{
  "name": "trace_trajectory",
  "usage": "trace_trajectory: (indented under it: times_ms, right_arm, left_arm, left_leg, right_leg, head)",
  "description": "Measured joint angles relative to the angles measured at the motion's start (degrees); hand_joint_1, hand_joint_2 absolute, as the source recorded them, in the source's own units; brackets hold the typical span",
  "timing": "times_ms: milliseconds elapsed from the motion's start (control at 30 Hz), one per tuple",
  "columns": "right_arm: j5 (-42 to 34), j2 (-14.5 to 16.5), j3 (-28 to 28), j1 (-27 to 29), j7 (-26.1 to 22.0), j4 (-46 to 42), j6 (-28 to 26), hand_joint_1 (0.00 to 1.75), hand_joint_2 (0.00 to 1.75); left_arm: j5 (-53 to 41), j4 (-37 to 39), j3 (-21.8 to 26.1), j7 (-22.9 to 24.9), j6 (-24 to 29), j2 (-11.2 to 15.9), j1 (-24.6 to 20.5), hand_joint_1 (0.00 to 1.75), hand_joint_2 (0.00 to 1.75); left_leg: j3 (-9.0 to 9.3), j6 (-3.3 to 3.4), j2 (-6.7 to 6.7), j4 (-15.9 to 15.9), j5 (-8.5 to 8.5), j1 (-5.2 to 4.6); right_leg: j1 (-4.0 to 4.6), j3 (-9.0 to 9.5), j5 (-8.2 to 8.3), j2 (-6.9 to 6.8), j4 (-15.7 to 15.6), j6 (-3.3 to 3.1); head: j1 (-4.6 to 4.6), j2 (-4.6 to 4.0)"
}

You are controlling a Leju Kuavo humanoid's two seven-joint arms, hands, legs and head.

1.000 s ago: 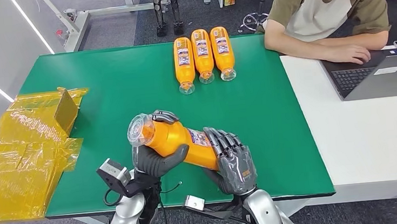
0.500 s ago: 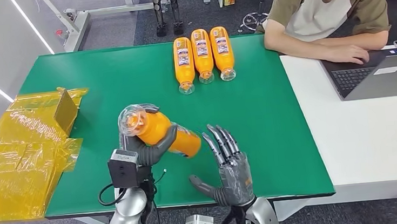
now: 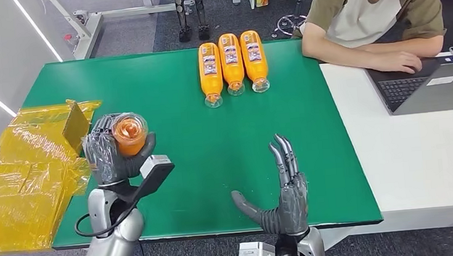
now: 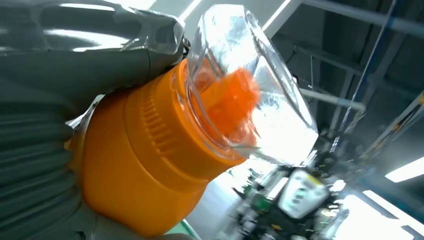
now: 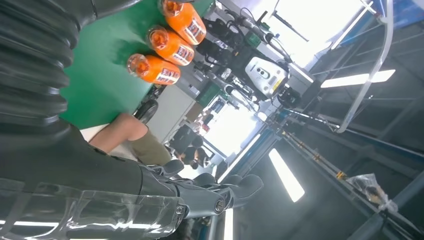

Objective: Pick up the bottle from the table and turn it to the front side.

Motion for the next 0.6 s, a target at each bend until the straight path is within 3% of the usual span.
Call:
trace_trajectory:
  times_ms: [233,433,600]
  right_arm:
    - [-1.51,0.05,-1.16,1.15,-0.53,-0.86,0.0,0.0,1.75]
    - [-1.13,0.08,-1.97,2.97,-0.57,-3.22,0.01,0.0,1.75]
    - [-1.12,0.08,-2.4,3.78,-0.67,-4.33,0.02,0.0,1.75]
  left_arm:
    - [-15.24,14.31,0.6,8.02,-0.29,6.47,-8.69,1.75,1.75]
    - [-19.18,27.06,-0.59,13.3,-8.26,8.77,-16.59,1.75,1.75]
    - [-19.33,32.03,-2.11,13.99,-9.7,9.84,-19.59,1.75,1.75]
  left_leg:
    - [0.02,-0.07,0.01,0.0,0.07,0.0]
    - [0.01,-0.07,0.03,0.01,0.07,0.0]
    - [0.0,-0.07,0.05,0.01,0.07,-0.01]
  right_leg:
    - [0.0,-0.02,0.01,0.01,0.04,-0.02]
    - [0.0,-0.03,0.02,0.07,0.04,-0.02]
    - [0.0,-0.04,0.03,0.12,0.03,-0.03]
  head:
    - [-0.01,0.0]
    - [0.01,0.0]
    - [0.01,0.0]
